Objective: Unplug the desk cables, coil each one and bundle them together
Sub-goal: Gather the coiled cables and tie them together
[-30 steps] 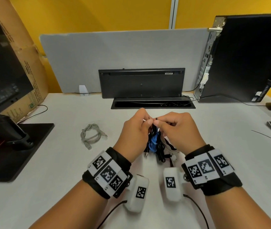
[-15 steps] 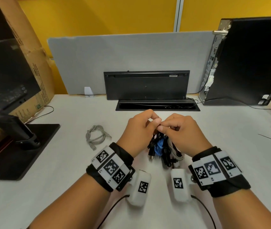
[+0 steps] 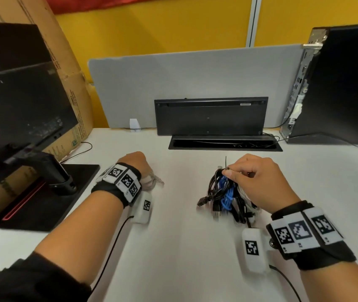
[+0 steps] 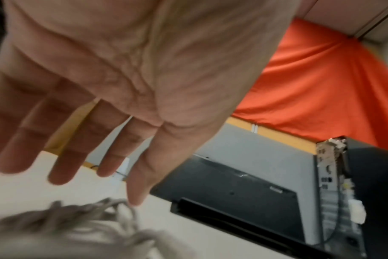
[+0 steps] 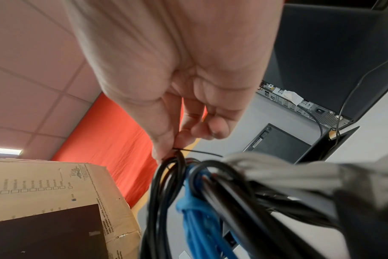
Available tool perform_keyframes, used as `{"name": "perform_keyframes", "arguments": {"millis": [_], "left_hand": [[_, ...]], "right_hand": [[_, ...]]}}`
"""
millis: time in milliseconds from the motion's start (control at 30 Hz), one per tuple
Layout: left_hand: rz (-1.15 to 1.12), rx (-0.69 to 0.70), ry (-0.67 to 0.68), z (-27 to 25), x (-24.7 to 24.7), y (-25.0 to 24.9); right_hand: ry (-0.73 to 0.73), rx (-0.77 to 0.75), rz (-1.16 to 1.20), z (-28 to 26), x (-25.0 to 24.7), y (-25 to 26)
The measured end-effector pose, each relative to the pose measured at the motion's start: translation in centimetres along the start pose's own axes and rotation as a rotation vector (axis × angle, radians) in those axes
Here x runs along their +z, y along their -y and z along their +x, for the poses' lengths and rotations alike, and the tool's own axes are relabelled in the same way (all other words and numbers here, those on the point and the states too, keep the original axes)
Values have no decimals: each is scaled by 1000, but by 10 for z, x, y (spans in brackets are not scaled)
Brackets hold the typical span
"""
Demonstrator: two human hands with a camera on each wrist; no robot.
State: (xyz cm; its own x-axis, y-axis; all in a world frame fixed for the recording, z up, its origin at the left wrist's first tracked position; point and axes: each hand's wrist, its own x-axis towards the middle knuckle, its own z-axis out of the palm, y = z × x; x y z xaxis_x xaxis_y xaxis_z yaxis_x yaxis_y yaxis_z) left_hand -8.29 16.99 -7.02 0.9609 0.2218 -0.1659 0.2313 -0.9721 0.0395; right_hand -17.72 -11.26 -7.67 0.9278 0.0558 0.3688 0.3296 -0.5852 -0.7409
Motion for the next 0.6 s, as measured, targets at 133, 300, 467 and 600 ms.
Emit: {"name": "perform_keyframes", "arguments": {"millis": [133, 300, 467, 600], "left_hand": [[33, -24, 45, 8, 10, 4], [42, -28, 60, 8, 16, 0], [-21, 3, 111, 3, 13, -7], [-323, 24, 106, 0, 12, -14]], "right_hand": [[0, 0, 11, 0, 1, 1], [-3, 1, -7, -1, 1, 1], [2, 8, -5, -1, 1, 1], [2, 18, -3, -1, 0, 1]]}}
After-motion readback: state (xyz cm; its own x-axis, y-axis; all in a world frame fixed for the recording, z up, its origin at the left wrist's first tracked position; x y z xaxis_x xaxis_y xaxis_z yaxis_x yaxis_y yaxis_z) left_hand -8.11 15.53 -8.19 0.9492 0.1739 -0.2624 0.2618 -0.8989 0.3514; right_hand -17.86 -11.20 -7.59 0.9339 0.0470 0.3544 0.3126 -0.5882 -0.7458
